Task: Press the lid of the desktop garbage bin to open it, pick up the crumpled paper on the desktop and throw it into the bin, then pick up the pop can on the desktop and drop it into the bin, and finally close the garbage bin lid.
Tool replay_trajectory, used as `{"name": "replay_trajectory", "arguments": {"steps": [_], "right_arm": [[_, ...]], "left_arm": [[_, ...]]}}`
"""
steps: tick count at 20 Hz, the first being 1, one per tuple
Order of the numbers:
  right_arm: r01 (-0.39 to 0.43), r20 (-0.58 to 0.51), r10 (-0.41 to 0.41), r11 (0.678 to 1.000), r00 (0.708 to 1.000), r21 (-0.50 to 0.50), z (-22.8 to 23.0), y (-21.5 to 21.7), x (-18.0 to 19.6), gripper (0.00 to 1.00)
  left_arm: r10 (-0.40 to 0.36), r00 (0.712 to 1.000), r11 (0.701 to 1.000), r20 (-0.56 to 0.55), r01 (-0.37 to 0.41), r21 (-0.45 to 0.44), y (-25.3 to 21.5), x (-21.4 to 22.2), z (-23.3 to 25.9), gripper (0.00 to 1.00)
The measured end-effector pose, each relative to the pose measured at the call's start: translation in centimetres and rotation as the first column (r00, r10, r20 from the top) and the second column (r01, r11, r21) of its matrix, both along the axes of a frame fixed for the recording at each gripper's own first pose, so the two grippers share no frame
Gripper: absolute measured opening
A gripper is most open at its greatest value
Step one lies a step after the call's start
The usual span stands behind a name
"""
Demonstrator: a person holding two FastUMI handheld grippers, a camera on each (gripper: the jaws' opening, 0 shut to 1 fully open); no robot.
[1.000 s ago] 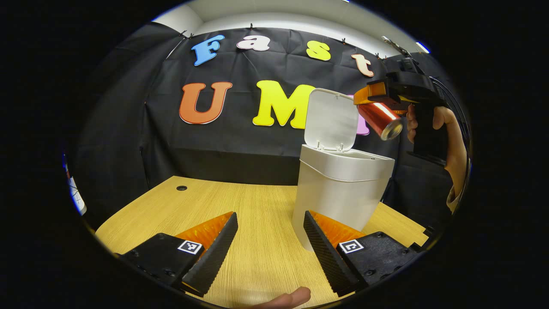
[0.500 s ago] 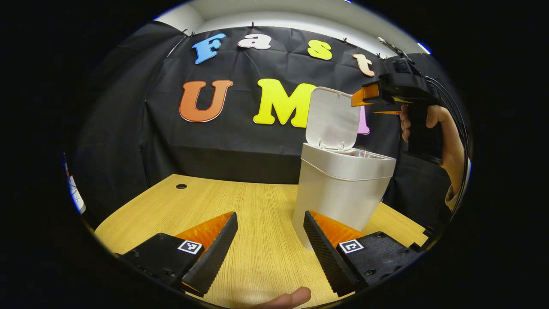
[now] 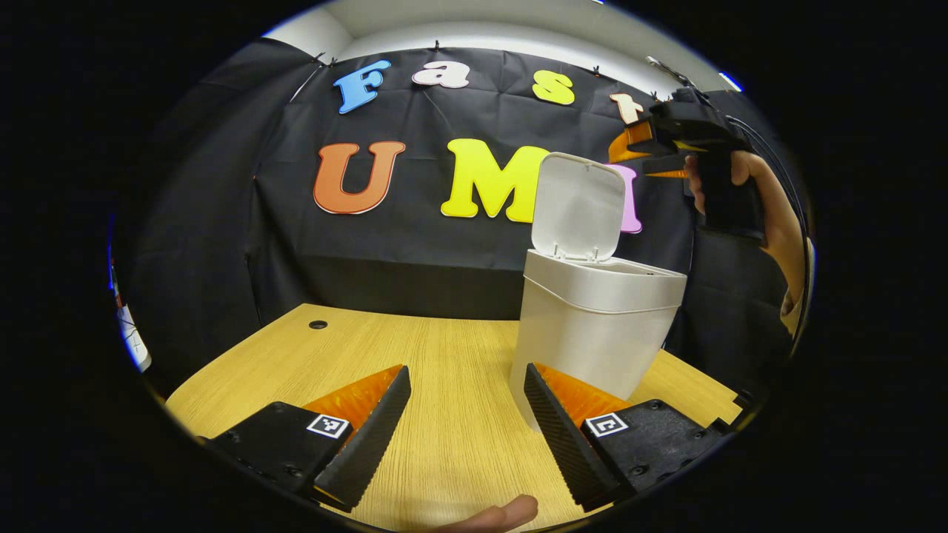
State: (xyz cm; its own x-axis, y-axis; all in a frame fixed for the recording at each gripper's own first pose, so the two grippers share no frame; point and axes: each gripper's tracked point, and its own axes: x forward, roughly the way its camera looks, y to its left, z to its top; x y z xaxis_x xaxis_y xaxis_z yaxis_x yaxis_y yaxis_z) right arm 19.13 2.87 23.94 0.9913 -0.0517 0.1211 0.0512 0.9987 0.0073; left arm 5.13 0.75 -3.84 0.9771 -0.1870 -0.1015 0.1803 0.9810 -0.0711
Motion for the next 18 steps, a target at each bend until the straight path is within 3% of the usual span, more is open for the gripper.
{"name": "replay_trajectory", "arguments": {"steps": [7, 11, 15, 18], "right_arm": [[-0.036, -0.036, 0.033, 0.996, 0.999, -0.078, 3.2, 3.8, 1.0, 0.96], [0.018, -0.022, -0.020, 0.994, 1.000, -0.104, 4.2, 4.0, 3.9, 0.95], [0.041, -0.095, -0.044, 0.998, 0.995, -0.042, 3.0, 3.1, 8.0, 0.94], [0.071, -0.112, -0.076, 0.996, 0.991, -0.049, 2.6, 1.4, 9.9, 0.95]], "left_arm": [[-0.001, 1.000, 1.000, -0.025, 0.001, -0.019, 0.1, 0.4, -0.6, 1.00], [0.032, 0.999, 0.999, 0.005, -0.032, -0.017, 1.5, 0.2, 0.4, 1.00], [0.027, 1.000, 0.999, 0.005, -0.027, -0.031, 1.5, 0.2, 0.4, 1.00], [0.033, 0.999, 0.999, 0.010, -0.033, -0.024, 2.2, 0.4, 0.3, 1.00]]}}
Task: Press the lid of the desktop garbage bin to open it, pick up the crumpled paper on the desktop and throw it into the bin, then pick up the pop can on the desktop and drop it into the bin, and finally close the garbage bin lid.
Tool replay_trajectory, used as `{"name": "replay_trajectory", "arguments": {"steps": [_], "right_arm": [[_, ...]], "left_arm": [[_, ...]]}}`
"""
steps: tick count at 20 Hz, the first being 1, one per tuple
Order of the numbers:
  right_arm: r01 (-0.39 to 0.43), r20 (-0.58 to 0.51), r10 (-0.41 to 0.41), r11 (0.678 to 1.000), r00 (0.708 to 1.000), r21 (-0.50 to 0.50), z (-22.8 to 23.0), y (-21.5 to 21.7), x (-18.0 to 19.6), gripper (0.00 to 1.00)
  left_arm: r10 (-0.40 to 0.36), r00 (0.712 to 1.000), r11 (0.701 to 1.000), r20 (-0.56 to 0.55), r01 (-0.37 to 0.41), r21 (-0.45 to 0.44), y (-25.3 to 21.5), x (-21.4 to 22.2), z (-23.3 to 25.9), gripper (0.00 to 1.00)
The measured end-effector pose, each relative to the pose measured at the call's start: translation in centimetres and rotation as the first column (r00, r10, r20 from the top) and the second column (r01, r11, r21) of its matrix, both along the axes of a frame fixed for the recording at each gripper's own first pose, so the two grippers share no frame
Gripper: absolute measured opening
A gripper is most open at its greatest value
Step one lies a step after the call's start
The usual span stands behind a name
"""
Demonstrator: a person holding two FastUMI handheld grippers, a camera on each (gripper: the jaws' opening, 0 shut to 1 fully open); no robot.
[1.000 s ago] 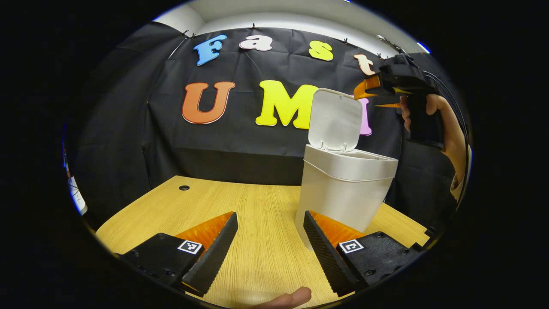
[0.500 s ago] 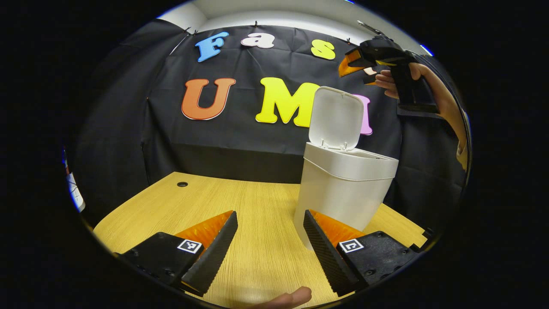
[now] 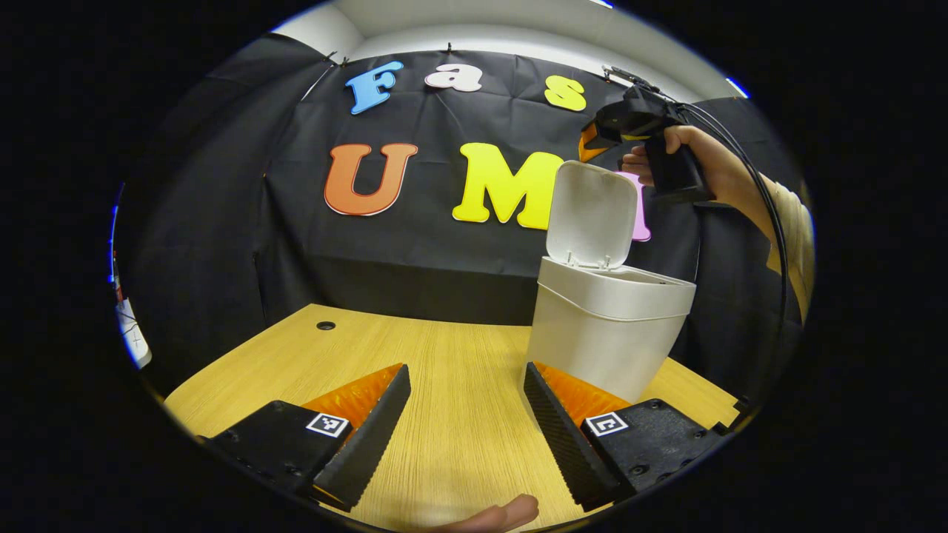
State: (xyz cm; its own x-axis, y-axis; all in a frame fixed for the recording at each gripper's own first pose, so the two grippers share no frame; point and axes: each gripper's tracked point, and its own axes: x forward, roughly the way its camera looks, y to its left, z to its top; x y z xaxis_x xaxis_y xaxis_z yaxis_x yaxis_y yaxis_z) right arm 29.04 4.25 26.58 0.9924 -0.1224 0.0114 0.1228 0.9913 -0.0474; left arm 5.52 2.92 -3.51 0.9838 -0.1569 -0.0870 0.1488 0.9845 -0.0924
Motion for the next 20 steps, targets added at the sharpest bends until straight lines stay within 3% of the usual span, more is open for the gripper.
{"name": "replay_trajectory", "arguments": {"steps": [4, 6, 15, 20], "right_arm": [[-0.044, -0.026, 0.046, 0.997, 0.999, 0.071, -0.6, -0.2, -0.5, 0.99], [-0.055, -0.045, 0.057, 0.997, 0.997, 0.053, -0.9, 0.0, -1.9, 0.94], [-0.078, -0.175, 0.075, 0.997, 0.982, -0.010, -3.7, 0.1, -7.2, 0.93], [-0.117, -0.303, 0.116, 0.993, 0.946, 0.015, -7.6, 0.4, -8.8, 0.94]], "left_arm": [[0.016, 1.000, 1.000, -0.008, -0.016, -0.004, 0.8, 0.4, -0.3, 1.00], [0.022, 1.000, 1.000, -0.017, -0.022, -0.004, 1.1, 0.2, -0.4, 1.00], [0.012, 0.999, 1.000, 0.051, -0.013, 0.025, 0.7, -1.1, 1.5, 0.99], [0.004, 0.999, 1.000, 0.049, -0.006, 0.026, 0.3, -1.0, 1.4, 0.99]]}}
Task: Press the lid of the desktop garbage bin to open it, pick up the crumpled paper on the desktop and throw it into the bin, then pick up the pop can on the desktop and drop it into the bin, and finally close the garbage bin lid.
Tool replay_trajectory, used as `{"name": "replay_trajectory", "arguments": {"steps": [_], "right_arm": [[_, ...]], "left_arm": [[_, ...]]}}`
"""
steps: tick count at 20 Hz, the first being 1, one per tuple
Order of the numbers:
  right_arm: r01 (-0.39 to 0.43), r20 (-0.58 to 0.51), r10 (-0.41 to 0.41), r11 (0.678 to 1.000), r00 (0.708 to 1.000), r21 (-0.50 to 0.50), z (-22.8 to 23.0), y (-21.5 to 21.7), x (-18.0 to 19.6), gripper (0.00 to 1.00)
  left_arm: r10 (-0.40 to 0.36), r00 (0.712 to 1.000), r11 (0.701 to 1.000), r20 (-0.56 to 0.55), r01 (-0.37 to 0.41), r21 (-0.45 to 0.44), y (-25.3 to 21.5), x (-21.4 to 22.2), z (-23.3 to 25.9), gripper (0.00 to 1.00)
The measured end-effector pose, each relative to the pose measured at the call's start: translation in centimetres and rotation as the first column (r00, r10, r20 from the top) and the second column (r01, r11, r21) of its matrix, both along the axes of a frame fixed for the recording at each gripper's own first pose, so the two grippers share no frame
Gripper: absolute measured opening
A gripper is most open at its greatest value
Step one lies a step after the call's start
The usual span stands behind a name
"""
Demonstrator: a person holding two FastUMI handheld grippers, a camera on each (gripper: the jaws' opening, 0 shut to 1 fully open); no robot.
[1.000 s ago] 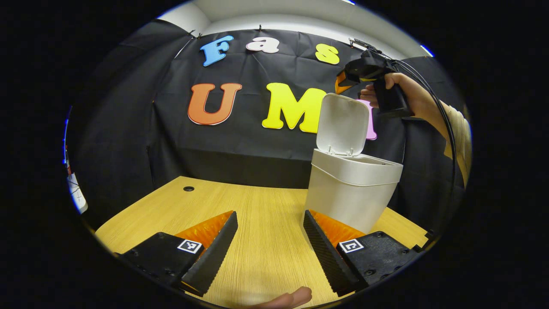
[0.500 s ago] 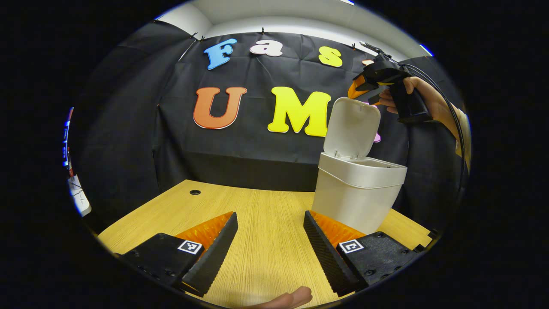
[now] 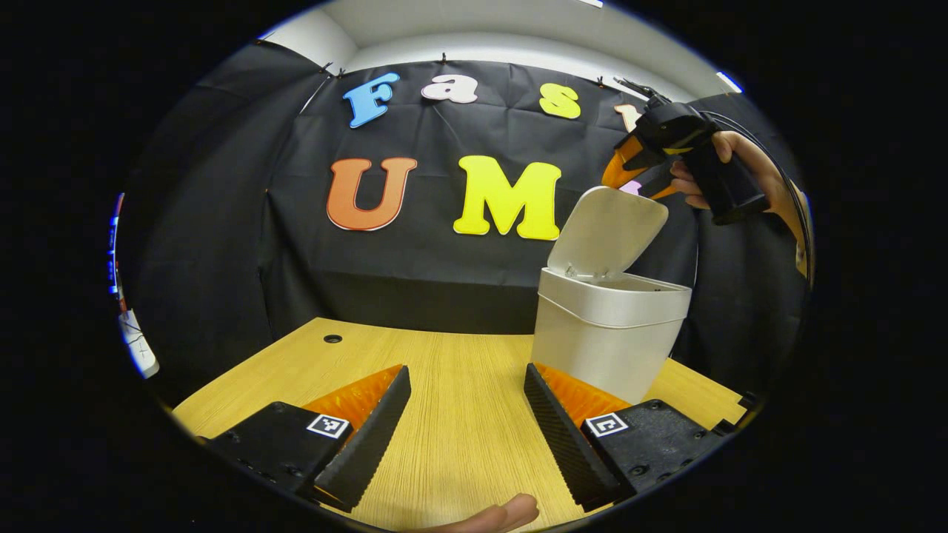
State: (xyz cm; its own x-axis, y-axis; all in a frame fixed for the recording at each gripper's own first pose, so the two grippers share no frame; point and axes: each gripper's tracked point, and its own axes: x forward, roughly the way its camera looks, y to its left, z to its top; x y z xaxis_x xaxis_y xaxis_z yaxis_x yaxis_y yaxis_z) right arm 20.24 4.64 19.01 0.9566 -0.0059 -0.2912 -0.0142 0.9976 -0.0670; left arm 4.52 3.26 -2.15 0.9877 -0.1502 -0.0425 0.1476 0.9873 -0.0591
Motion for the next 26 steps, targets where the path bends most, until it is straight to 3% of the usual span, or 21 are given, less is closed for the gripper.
{"name": "replay_trajectory", "arguments": {"steps": [10, 20, 23, 26], "right_arm": [[0.025, -0.230, -0.007, 0.997, 0.973, 0.074, -6.4, -1.4, -2.2, 0.96], [0.062, -0.397, -0.061, 0.998, 0.916, -0.012, -11.6, -2.0, -3.2, 0.97], [0.054, -0.373, -0.045, 0.998, 0.927, 0.014, -11.8, -1.7, -3.7, 0.95], [0.028, -0.288, -0.019, 0.999, 0.958, 0.026, -11.9, -1.6, -3.9, 0.96]], "left_arm": [[0.009, 1.000, 1.000, -0.012, -0.009, 0.002, 0.3, 0.4, -0.4, 0.99], [0.005, 1.000, 1.000, -0.015, -0.005, 0.016, 0.1, 0.5, -0.6, 0.99], [0.010, 1.000, 1.000, -0.016, -0.010, 0.026, 0.1, 0.5, -0.6, 0.99], [0.013, 1.000, 0.999, -0.014, -0.013, 0.032, 0.1, 0.5, -0.6, 1.00]]}}
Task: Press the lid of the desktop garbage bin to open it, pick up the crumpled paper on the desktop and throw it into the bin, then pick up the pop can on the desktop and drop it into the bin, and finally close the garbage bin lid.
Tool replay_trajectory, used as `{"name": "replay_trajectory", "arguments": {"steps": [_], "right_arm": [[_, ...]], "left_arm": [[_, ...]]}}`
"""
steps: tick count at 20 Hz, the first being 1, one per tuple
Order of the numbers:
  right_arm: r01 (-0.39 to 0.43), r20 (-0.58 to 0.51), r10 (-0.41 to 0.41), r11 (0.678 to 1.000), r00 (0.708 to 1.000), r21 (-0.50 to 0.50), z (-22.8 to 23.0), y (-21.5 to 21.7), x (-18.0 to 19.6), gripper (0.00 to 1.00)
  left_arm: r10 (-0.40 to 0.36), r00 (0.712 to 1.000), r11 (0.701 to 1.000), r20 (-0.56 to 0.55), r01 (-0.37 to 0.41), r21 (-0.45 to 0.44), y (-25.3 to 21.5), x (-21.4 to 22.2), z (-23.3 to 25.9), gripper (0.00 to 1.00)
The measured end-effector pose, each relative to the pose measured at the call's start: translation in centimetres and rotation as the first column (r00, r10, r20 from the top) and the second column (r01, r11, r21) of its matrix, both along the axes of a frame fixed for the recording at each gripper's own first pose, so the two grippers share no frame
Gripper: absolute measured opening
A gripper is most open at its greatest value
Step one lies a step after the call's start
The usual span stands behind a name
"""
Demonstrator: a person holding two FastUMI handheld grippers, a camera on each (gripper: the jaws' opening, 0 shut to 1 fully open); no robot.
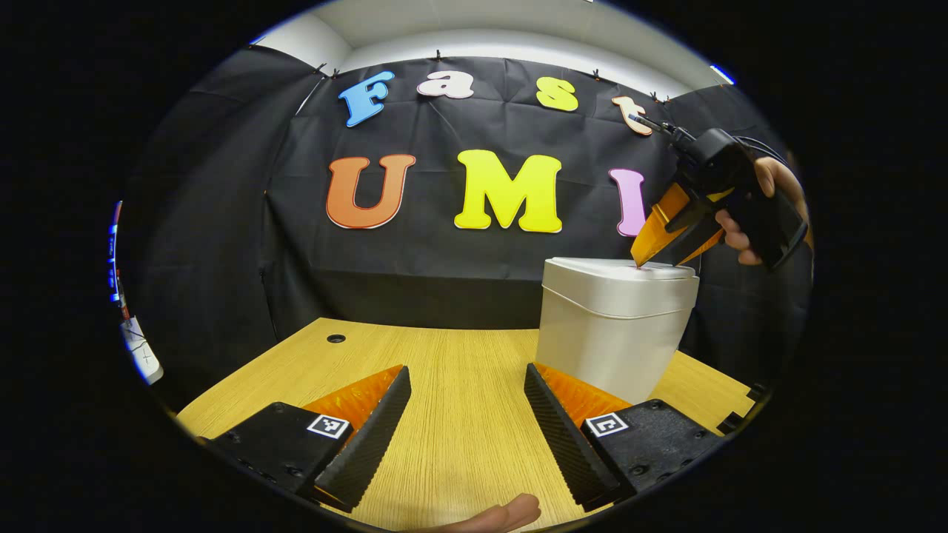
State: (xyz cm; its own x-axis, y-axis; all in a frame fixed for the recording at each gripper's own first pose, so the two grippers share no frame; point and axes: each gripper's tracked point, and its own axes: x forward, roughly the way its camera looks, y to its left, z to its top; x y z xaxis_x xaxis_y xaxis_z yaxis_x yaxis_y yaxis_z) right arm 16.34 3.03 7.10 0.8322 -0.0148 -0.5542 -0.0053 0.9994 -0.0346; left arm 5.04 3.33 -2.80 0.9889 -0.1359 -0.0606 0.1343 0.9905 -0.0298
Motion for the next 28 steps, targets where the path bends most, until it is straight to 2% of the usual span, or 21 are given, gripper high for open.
{"name": "replay_trajectory", "arguments": {"steps": [4, 11, 15, 20, 23, 24, 28], "right_arm": [[-0.039, 0.126, 0.037, 0.999, 0.991, 0.012, -0.6, 0.0, -0.6, 0.97], [-0.053, 0.236, 0.043, 0.998, 0.971, 0.036, -1.7, -0.4, -0.6, 0.98], [-0.051, 0.329, 0.055, 0.998, 0.943, -0.022, -1.0, -0.2, -0.2, 0.96], [-0.038, 0.441, 0.043, 0.999, 0.897, -0.022, -0.9, -0.1, -0.9, 0.94], [-0.032, 0.515, 0.050, 0.999, 0.856, -0.045, -1.0, -0.2, -2.7, 0.94], [-0.039, 0.511, 0.064, 0.997, 0.857, -0.061, -1.7, -0.1, -3.7, 0.94], [-0.022, 0.562, 0.072, 0.995, 0.824, -0.094, -3.4, -0.9, -7.4, 0.98]], "left_arm": [[0.002, 1.000, 1.000, 0.002, -0.002, -0.003, -0.2, 0.1, 0.1, 1.00], [0.000, 1.000, 1.000, 0.006, 0.000, 0.004, -0.3, 0.0, 0.1, 0.99], [0.015, 1.000, 1.000, 0.016, -0.015, 0.004, 0.1, 0.0, 0.4, 1.00], [0.036, 0.999, 0.999, 0.030, -0.037, 0.007, 0.5, -0.3, 0.8, 0.99], [0.054, 0.997, 0.999, 0.047, -0.054, -0.002, 1.2, -0.6, 1.3, 0.99], [0.069, 0.997, 0.998, 0.047, -0.068, -0.007, 1.6, -0.7, 1.3, 0.99], [0.089, 0.995, 0.996, 0.042, -0.088, -0.014, 2.1, -0.7, 1.4, 0.99]]}}
